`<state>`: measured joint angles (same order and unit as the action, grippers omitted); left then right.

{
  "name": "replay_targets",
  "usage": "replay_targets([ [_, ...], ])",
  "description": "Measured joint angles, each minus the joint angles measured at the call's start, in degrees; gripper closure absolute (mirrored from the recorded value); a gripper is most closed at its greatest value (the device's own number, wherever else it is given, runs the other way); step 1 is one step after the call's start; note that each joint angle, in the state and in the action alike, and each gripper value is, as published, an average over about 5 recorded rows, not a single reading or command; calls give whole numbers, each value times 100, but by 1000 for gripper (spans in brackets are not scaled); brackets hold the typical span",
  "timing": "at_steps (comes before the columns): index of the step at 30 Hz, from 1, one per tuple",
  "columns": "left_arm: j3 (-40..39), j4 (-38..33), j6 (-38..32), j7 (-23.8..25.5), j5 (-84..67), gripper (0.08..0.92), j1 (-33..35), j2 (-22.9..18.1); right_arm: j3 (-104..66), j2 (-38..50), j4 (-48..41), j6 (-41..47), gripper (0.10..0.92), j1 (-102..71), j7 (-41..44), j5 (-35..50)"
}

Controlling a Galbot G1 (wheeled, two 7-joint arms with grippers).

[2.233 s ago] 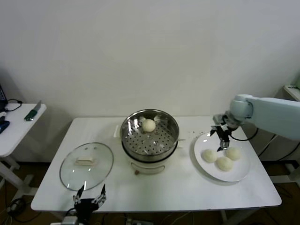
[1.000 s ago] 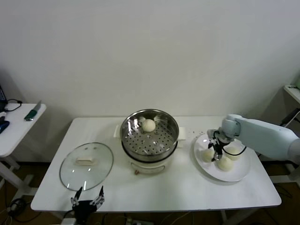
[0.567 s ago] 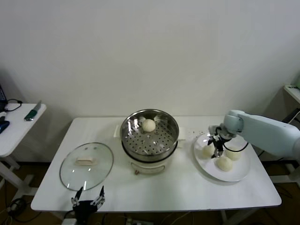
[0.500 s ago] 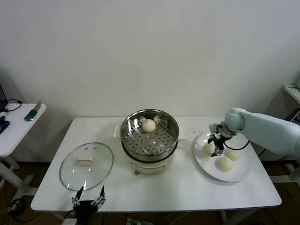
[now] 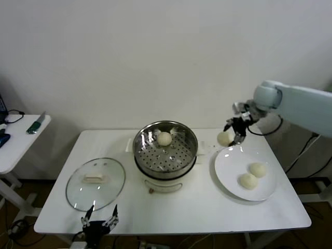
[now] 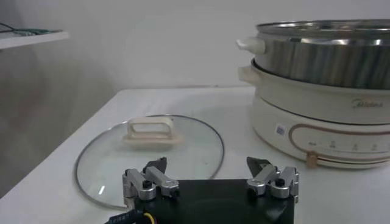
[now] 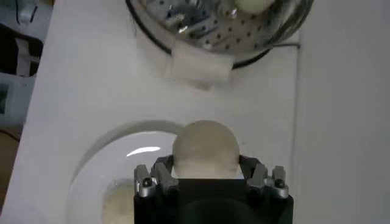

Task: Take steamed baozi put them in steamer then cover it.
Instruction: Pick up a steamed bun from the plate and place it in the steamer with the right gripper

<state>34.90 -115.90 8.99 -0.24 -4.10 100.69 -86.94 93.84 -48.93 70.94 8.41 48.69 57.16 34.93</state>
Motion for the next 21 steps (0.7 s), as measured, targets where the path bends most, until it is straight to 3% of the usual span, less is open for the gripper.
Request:
replay_targets([
  [11,-10,-97,8,-1,-12,177,28,90,89,-1198,416,433,313,727,-254,1179],
  [21,9,-108,-10,-6,-43,177,25,144,210,-2517,-80,608,313,304,-374,1419],
])
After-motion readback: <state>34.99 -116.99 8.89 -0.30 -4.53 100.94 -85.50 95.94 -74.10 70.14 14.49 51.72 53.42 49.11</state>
